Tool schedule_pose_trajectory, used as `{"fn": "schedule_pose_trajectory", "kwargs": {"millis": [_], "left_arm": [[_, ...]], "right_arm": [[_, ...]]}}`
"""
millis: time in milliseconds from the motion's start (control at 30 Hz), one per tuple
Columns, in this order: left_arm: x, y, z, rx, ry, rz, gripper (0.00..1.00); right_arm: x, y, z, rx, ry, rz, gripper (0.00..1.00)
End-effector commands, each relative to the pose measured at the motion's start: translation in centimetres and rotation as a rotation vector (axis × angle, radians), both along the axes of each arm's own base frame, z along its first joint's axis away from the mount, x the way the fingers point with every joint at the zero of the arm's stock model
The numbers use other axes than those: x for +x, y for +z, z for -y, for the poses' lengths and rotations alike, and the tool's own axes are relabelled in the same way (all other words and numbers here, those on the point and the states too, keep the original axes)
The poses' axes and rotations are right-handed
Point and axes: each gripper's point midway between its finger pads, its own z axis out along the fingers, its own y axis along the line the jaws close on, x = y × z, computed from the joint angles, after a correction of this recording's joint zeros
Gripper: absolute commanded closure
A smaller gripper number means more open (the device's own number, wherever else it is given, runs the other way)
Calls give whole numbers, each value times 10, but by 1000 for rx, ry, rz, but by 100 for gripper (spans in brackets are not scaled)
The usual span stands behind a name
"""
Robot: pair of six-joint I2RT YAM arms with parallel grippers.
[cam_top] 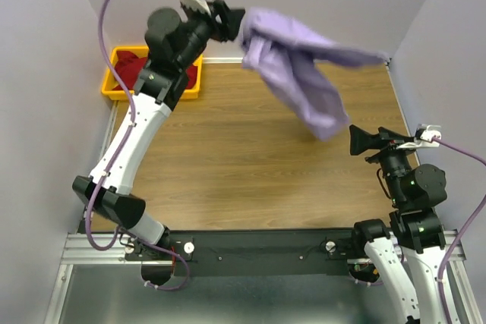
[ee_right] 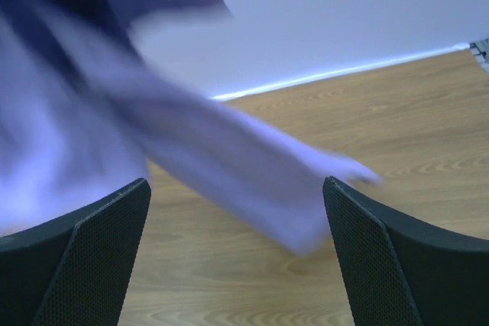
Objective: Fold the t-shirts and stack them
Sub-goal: Move the tshirt to the center of the board, then flatten the tshirt out
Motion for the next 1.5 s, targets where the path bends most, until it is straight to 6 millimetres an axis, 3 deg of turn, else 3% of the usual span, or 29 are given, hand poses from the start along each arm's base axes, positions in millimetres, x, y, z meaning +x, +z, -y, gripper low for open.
{"fn": "schedule_pose_trajectory", "kwargs": {"millis": [0,33,167,300,433,467,600,833,900,967,1033,1133,1467], "left_arm": [[16,-93,-41,135,231,-133,23],[10,-125,-55,162,280,-179,23],[-16,-190,-86,194,379,-275,20],[-47,-232,-113,155,450,-324,19],[-77,-260,-130,99,469,-348,17],[-86,-268,-133,76,462,-354,17],[-102,-283,-143,48,484,-368,18],[-106,-280,-157,30,544,-343,19],[-104,-283,-158,47,552,-357,19],[-102,-287,-158,59,552,-373,20],[-100,-287,-157,64,546,-378,20],[-100,-287,-156,60,533,-381,20],[-99,-290,-155,63,512,-390,20]], "right_arm": [[-6,-13,-7,-1,38,-84,0],[-7,-16,-12,-10,68,-97,0],[-8,-29,-26,-25,149,-131,0],[-1,-47,-42,-31,235,-219,0],[9,-83,-66,-25,368,-413,0],[15,-106,-71,-21,395,-521,0],[15,-165,-88,4,489,-785,0],[5,-230,-115,-224,455,-987,16],[4,-239,-116,-230,423,-1024,18],[11,-245,-105,-249,332,-1033,21],[22,-245,-88,-264,201,-1019,33],[35,-245,-74,-257,65,-1010,42],[60,-265,-74,-212,-79,-1059,42]]}}
